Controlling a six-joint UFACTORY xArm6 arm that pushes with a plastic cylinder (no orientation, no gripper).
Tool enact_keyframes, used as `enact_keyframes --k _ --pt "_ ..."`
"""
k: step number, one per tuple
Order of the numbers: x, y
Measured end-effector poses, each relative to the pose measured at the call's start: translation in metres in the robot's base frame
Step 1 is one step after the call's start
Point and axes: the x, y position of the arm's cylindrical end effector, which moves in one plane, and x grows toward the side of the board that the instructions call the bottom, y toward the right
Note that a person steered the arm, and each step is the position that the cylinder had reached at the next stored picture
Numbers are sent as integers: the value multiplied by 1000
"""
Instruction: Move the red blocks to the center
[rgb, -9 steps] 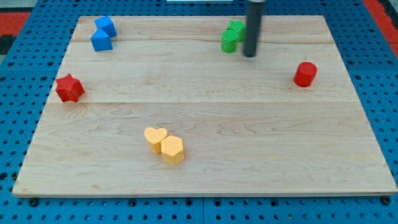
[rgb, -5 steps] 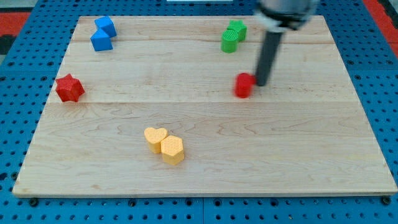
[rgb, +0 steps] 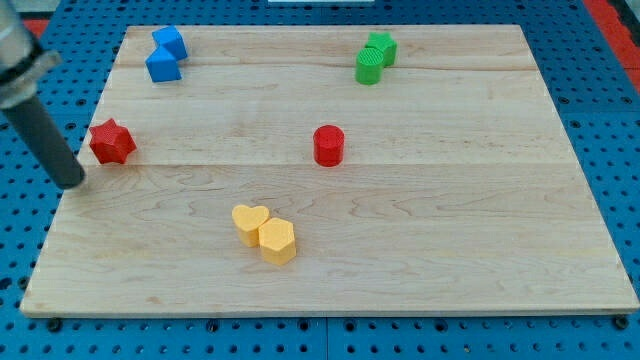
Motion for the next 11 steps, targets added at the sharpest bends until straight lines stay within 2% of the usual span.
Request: enact_keyframes --k 3,5,6,7,9,11 --pt "-47 28" --pt "-50 147" --pt "-66 122" --pt "-79 141" --pt "-60 257" --pt "-59 252"
